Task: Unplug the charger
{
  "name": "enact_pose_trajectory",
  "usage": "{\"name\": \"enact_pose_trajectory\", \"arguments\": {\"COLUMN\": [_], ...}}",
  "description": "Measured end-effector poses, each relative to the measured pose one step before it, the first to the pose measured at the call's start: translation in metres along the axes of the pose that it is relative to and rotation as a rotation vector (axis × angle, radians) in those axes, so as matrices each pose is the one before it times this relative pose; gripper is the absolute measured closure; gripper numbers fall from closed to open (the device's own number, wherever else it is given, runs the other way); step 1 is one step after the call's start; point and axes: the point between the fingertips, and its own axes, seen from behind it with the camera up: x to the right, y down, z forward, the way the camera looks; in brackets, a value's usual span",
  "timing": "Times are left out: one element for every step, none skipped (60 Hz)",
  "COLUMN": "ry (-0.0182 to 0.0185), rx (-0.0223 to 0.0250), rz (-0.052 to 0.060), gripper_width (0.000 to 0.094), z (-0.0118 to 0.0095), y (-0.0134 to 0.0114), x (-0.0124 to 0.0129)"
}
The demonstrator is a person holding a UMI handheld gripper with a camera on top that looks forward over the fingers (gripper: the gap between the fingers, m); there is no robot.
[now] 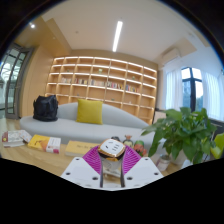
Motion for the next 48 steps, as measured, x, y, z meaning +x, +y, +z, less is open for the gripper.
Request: {"name": "enact_pose_trajectory", "arguments": {"ry": [0.00400, -0.00471, -0.00861, -0.01436, -0.01812, -0.01491, -0.00948, -0.00329, 0.00080, 0.00324, 0.00678, 0.00890, 0.00808, 0.00763, 0.00637, 0.00504, 0.00340, 0.00417, 0.00231, 0.00557, 0.00414, 0.00348, 0.00259, 0.00411, 0.00505, 0.00528, 0.00553, 0.00514, 0.00490, 0.00201, 0.00326, -0.00146, -0.00415, -0.00394, -0.00413, -0.00022, 0.00039, 0.00110, 0.00002, -0.00315, 0.00088, -0.00129, -0.00247, -0.00261, -0.00192, 0.00050, 0.00347, 0.00414], "rx": [0.04942, 0.02856, 0.01975, 0.01610, 0.01621, 0.01012, 0.00817, 0.00834, 0.00913, 0.00926, 0.00858, -0.00084, -0.00089, -0.00666, -0.01118, -0.01526, -0.01571, -0.02475, -0.02646, -0.03593, -0.03230, -0.03616, -0.03769, -0.03548, -0.03443, -0.03448, -0.03334, -0.02969, -0.02658, -0.02267, -0.02668, -0.02244, -0.01958, -0.01661, -0.01292, -0.01618, -0.01430, -0.01281, -0.01156, -0.01469, -0.00582, -0.00869, -0.00692, -0.00048, 0.00888, 0.00606, -0.00035, -0.00382], "rz": [-0.0090, 0.0088, 0.0175, 0.0274, 0.0341, 0.0260, 0.0155, 0.0064, -0.0010, -0.0062, -0.0086, -0.0138, -0.0109, -0.0080, -0.0063, -0.0052, -0.0033, -0.0044, -0.0029, -0.0008, -0.0005, -0.0009, -0.0009, -0.0012, -0.0011, -0.0029, -0.0051, -0.0056, -0.0027, 0.0020, 0.0030, 0.0047, 0.0061, 0.0080, 0.0073, 0.0072, 0.0050, 0.0051, 0.0034, 0.0025, 0.0026, 0.0041, 0.0046, 0.0038, 0.0029, 0.0029, 0.0023, 0.0025], "gripper_width": [0.0710, 0.0711, 0.0711, 0.0712, 0.0713, 0.0711, 0.0711, 0.0711, 0.0712, 0.0712, 0.0711, 0.0712, 0.0713, 0.0713, 0.0713, 0.0712, 0.0712, 0.0713, 0.0712, 0.0711, 0.0712, 0.0712, 0.0711, 0.0711, 0.0709, 0.0706, 0.0704, 0.0698, 0.0693, 0.0688, 0.0679, 0.0673, 0.0668, 0.0657, 0.0642, 0.0630, 0.0616, 0.0598, 0.0587, 0.0575, 0.0563, 0.0552, 0.0540, 0.0530, 0.0517, 0.0509, 0.0499, 0.0485], "z": [-0.00380, 0.00540, -0.00348, -0.00063, -0.00059, -0.00008, -0.00013, -0.00066, -0.00126, -0.00104, -0.00212, 0.00145, -0.00062, -0.00144, -0.00075, -0.00113, -0.00294, 0.00049, -0.00205, 0.00027, 0.00262, 0.00067, -0.00079, 0.00160, 0.00198, 0.00270, 0.00292, 0.00310, 0.00286, 0.00873, 0.00130, 0.00194, 0.00157, 0.00083, 0.00251, 0.00162, 0.00223, 0.00193, 0.00219, 0.00143, 0.00411, 0.00193, 0.00208, 0.00153, 0.00077, 0.00045, 0.00037, 0.00024], "y": [-0.02680, -0.02779, -0.01919, -0.01811, -0.01609, -0.01459, -0.01226, -0.01034, -0.00957, -0.00666, -0.00621, -0.00881, 0.00103, 0.00335, 0.00636, 0.00834, 0.01788, 0.01313, 0.01911, 0.00800, 0.01398, 0.01778, 0.02104, 0.01822, 0.01831, 0.01785, 0.01732, 0.01629, 0.01515, 0.01854, 0.01184, 0.01097, 0.00941, 0.00818, 0.00760, 0.00730, 0.00705, 0.00600, 0.00555, 0.00307, 0.00724, 0.00368, 0.00298, 0.00121, -0.00136, -0.00117, 0.00031, 0.00075], "x": [0.00177, 0.00262, 0.00001, -0.00035, -0.00103, 0.00019, 0.00109, 0.00251, 0.00476, 0.00555, 0.00408, 0.00705, 0.00778, 0.00701, 0.00650, 0.00533, 0.00565, 0.00567, 0.01119, 0.00244, 0.00412, 0.00436, 0.00439, 0.00459, 0.00438, 0.00455, 0.00404, 0.00374, 0.00347, 0.00329, 0.00280, 0.00149, 0.00067, 0.00081, 0.00039, 0.00118, 0.00099, 0.00082, 0.00075, 0.00238, -0.00075, 0.00009, -0.00013, 0.00057, 0.00071, 0.00103, 0.00174, 0.00144]}}
